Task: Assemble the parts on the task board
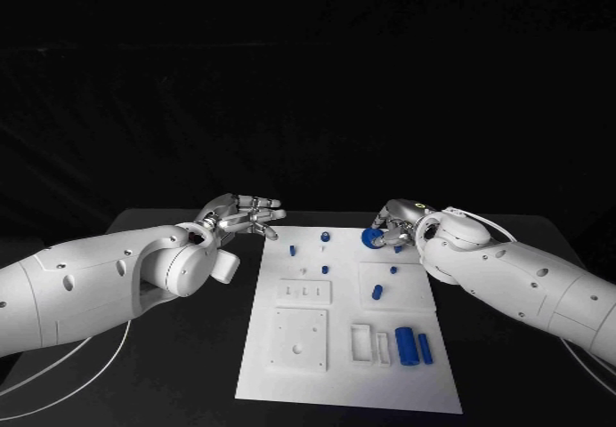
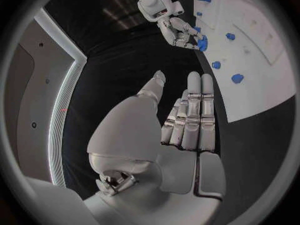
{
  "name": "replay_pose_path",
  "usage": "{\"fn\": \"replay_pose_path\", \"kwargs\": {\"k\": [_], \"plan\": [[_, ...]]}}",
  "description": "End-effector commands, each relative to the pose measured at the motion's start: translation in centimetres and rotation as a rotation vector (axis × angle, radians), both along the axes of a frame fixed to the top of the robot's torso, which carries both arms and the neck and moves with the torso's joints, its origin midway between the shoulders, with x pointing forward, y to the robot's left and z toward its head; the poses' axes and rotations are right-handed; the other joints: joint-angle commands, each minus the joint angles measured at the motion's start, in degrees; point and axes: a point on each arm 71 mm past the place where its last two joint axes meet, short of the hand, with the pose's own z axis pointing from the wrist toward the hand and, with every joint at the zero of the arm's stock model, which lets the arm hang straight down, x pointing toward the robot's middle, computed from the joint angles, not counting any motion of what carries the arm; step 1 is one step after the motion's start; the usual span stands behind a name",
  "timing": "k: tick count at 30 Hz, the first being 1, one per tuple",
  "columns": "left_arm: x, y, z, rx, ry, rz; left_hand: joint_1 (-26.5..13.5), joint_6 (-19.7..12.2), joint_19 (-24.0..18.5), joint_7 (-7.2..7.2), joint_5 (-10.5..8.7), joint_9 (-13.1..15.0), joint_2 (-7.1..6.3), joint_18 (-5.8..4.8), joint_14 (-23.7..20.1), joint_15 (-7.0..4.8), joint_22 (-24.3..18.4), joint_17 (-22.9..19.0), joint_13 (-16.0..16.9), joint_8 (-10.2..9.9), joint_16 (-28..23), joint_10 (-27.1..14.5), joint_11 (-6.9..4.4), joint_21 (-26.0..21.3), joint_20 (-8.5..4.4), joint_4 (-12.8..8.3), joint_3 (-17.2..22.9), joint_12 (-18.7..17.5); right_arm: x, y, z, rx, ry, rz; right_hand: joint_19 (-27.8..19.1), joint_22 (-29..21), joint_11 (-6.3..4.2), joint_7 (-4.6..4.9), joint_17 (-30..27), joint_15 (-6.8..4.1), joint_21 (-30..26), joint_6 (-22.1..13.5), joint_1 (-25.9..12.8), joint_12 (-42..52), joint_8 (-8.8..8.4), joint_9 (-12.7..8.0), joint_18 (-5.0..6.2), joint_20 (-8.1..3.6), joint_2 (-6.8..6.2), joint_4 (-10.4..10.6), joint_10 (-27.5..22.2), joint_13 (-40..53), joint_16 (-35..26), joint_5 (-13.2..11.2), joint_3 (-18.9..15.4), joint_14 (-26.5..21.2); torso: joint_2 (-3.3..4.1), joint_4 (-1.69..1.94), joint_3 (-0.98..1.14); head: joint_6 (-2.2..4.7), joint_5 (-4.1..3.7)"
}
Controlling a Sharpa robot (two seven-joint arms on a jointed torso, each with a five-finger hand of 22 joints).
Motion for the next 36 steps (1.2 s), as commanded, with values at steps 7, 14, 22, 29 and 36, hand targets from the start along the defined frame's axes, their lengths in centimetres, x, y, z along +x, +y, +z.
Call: {"fn": "replay_pose_path", "kwargs": {"k": [7, 14, 22, 29, 36], "plan": [[-0.1, -0.1, 0.2, -0.002, -0.004, -0.011, 0.32, -0.32, -0.43, 0.06, 0.19, -0.05, 0.25, 0.74, 0.35, 0.03, -0.03, -0.02, 0.09, -0.01, -0.18, -0.41, -0.12, 0.19, -0.05, -0.13, 0.27, 0.25, -0.9, 1.0, -0.3, -0.097, -0.045, -0.037, 2.92, 4.35, -0.56, -0.51, 0.12, -0.37, 0.39, 1.79, 0.24, 0.05, 0.36, 0.10, 0.65, -0.31, -0.54, 1.09, 0.25, 0.06, -0.12, -2.00, 2.03, 0.31, 0.02, -0.02, -0.01, 0.21, 0.35], [-0.1, 0.1, 0.2, 0.000, -0.005, -0.006, 0.39, -0.28, -0.46, 0.07, 0.28, -0.05, 0.31, 0.75, 0.39, 0.01, 0.02, -0.03, 0.08, -0.01, -0.20, -0.43, -0.12, 0.27, -0.07, -0.29, 0.25, 0.24, -2.0, 2.5, 1.4, -0.067, -0.150, -0.035, 2.96, 4.43, -0.80, -0.86, 0.03, -0.58, 1.10, 3.14, -0.33, 0.19, 0.38, 0.32, 0.35, -0.56, -2.81, 2.61, 0.61, 0.22, -0.40, -4.48, 7.28, 0.38, -0.06, -0.11, -0.07, 0.25, 0.42], [-0.1, 0.1, 0.3, 0.005, -0.010, -0.008, 0.48, -0.22, -0.49, 0.06, 0.36, -0.05, 0.30, 0.75, 0.40, 0.00, 0.07, -0.04, 0.09, -0.01, -0.23, -0.41, -0.12, 0.35, -0.08, -0.44, 0.24, 0.25, -3.8, 5.6, 3.0, -0.006, -0.206, 0.031, 3.00, 4.49, -0.87, -0.93, -0.05, -0.65, 1.41, 3.43, -0.28, 0.13, 0.35, 0.34, 0.30, -0.63, -3.04, 3.09, 0.64, 0.23, -0.51, -4.24, 7.92, 0.38, 0.03, -0.14, 0.01, 0.50, 0.59], [-0.1, 0.0, 0.3, 0.008, -0.013, -0.012, 0.48, -0.22, -0.49, 0.06, 0.36, -0.05, 0.30, 0.75, 0.40, 0.00, 0.07, -0.04, 0.09, -0.01, -0.23, -0.41, -0.12, 0.35, -0.08, -0.44, 0.24, 0.25, -4.8, 7.8, 3.7, 0.032, -0.240, 0.077, 2.97, 4.47, -0.91, -0.94, -0.17, -0.67, 1.36, 3.48, -0.29, -0.12, 0.35, 0.32, 0.29, -0.66, -3.21, 3.27, 0.51, 0.09, -0.64, -3.55, 8.30, 0.37, 0.03, -0.08, -0.07, 0.35, 0.73], [-0.1, -0.1, 0.3, 0.008, -0.014, -0.014, 0.48, -0.22, -0.49, 0.06, 0.36, -0.05, 0.30, 0.75, 0.40, 0.00, 0.07, -0.04, 0.09, -0.01, -0.23, -0.41, -0.12, 0.35, -0.08, -0.44, 0.24, 0.25, -5.4, 9.7, 2.9, 0.032, -0.234, 0.122, 2.96, 4.45, -0.91, -0.95, -0.29, -0.68, 1.32, 3.56, -0.40, -0.28, 0.34, 0.32, 0.26, -0.66, -3.26, 3.45, 0.45, -0.02, -0.78, -3.70, 8.37, 0.35, 0.08, -0.03, -0.06, 0.33, 0.88]]}}
